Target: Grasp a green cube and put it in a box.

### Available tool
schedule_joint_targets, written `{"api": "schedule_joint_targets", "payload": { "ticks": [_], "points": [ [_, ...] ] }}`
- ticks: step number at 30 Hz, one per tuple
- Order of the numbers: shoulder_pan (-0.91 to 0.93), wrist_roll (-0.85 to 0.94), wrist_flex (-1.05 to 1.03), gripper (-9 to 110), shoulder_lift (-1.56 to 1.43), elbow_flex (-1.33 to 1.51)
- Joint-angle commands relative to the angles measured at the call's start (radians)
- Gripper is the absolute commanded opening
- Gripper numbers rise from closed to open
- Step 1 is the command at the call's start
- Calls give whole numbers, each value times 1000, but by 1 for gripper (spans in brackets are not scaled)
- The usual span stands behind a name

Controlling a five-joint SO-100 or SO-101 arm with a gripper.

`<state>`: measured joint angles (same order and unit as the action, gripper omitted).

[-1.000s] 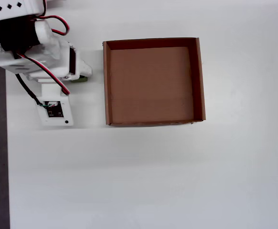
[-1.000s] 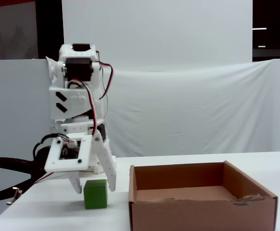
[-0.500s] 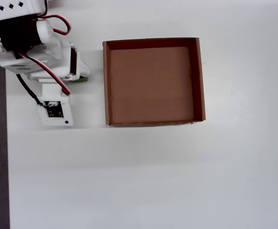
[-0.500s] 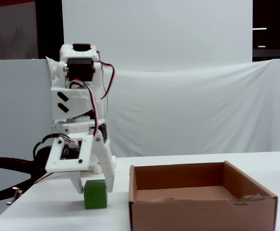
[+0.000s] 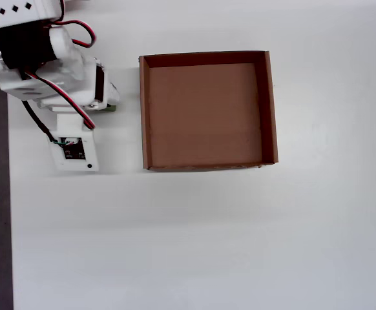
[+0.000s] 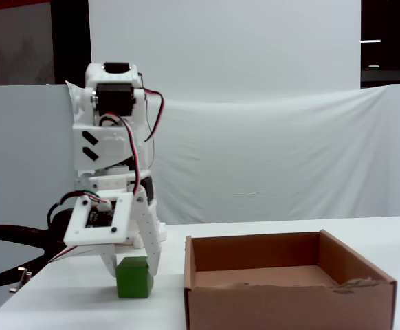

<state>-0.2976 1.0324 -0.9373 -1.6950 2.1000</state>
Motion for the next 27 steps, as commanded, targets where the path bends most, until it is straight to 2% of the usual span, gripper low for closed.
{"api": "schedule_joint_targets", "payload": {
  "ticks": [1, 5, 16, 27],
  "points": [
    [-6, -6, 0, 17, -14, -29],
    [-3, -6, -8, 17, -15, -34],
    [8, -8, -186, 17, -60, -175],
    [26, -8, -95, 26, -67, -78]
  ]
}}
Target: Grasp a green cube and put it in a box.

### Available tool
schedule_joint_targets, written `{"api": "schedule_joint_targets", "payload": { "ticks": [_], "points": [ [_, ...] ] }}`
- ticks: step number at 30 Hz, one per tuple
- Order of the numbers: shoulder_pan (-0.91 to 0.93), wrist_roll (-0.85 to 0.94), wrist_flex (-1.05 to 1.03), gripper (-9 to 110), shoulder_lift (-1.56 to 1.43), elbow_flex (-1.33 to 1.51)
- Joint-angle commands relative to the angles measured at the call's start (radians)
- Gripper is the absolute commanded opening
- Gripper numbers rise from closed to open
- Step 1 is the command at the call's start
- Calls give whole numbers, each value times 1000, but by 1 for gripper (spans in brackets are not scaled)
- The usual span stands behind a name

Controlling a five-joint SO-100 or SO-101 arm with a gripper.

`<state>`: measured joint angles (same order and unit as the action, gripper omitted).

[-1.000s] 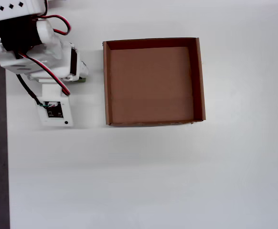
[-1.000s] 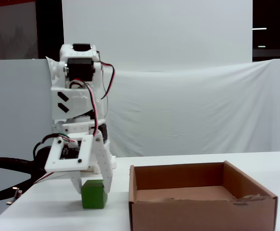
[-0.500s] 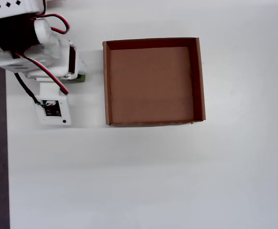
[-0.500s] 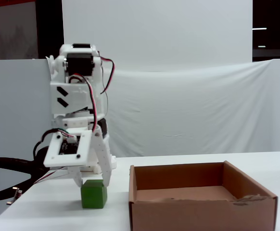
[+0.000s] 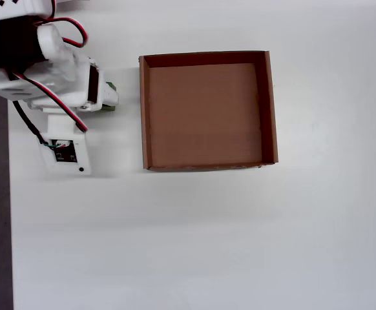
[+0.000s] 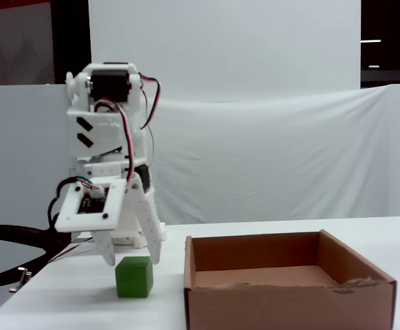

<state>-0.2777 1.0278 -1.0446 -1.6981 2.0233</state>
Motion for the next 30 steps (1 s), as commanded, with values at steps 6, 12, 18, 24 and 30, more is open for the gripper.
{"api": "schedule_joint_targets", "payload": {
  "ticks": [6, 12, 18, 24, 30],
  "points": [
    [0, -3, 87, 25, -78, 84],
    [-3, -11, 72, 21, -78, 81],
    [-3, -21, 58, 18, -78, 55],
    [-6, -35, 63, 16, -66, 40],
    [-11, -38, 63, 13, -64, 35]
  ]
}}
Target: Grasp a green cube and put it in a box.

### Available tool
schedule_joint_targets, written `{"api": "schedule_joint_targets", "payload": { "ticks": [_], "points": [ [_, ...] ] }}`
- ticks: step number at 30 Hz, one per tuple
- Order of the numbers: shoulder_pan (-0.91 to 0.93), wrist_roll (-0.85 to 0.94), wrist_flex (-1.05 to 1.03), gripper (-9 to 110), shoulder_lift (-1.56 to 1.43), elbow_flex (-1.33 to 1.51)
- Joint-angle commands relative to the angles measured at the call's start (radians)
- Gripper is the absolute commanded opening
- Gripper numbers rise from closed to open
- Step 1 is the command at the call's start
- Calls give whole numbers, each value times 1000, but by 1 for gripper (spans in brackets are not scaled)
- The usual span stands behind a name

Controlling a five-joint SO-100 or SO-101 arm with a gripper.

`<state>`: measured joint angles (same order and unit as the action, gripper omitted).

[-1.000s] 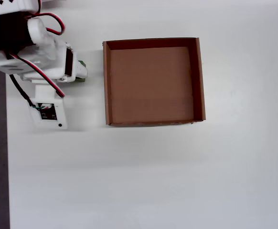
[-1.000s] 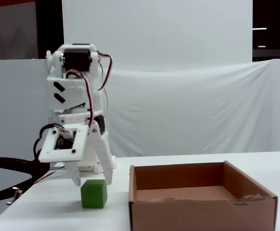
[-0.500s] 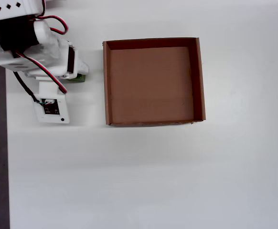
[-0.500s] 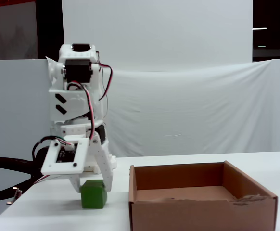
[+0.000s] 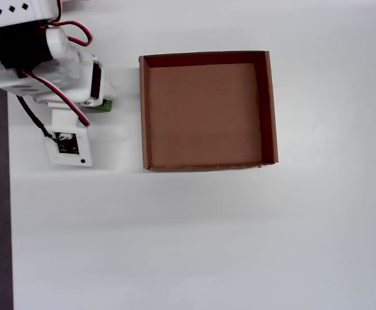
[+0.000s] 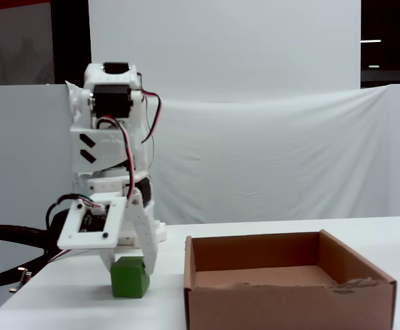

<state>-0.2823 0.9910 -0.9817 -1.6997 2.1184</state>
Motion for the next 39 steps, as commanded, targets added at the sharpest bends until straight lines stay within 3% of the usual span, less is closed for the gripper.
{"api": "schedule_joint_targets", "payload": {
  "ticks": [1, 10, 19, 39],
  "points": [
    [-6, -2, -2, 13, -63, -61],
    [-3, -3, -123, 13, -43, -232],
    [-94, -3, -238, 13, 52, -584],
    [-379, -52, -293, 14, 196, -796]
  ]
}}
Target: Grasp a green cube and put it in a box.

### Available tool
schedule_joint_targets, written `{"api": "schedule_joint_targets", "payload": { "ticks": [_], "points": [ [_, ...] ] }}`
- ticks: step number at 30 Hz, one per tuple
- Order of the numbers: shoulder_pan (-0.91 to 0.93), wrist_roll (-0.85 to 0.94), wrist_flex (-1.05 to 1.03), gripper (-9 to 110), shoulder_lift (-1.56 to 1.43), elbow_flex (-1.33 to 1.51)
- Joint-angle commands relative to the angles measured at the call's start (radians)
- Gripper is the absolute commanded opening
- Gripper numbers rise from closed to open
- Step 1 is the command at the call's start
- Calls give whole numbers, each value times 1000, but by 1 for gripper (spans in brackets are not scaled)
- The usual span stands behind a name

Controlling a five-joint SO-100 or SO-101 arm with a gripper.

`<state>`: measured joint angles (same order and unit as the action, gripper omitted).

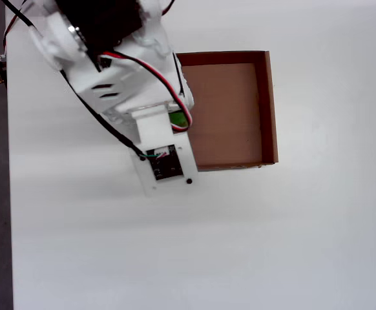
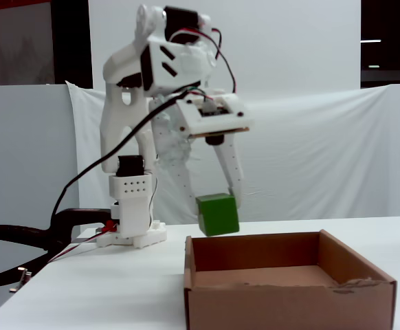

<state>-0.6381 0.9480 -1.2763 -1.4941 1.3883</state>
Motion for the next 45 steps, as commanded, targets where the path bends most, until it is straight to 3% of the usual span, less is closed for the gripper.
{"api": "schedule_joint_targets", "payload": {
  "ticks": [1, 28, 45],
  "points": [
    [-32, -14, 6, 14, 2, -67],
    [-118, -51, 396, 14, 141, 239],
    [-106, -52, 439, 21, 146, 270]
  ]
}}
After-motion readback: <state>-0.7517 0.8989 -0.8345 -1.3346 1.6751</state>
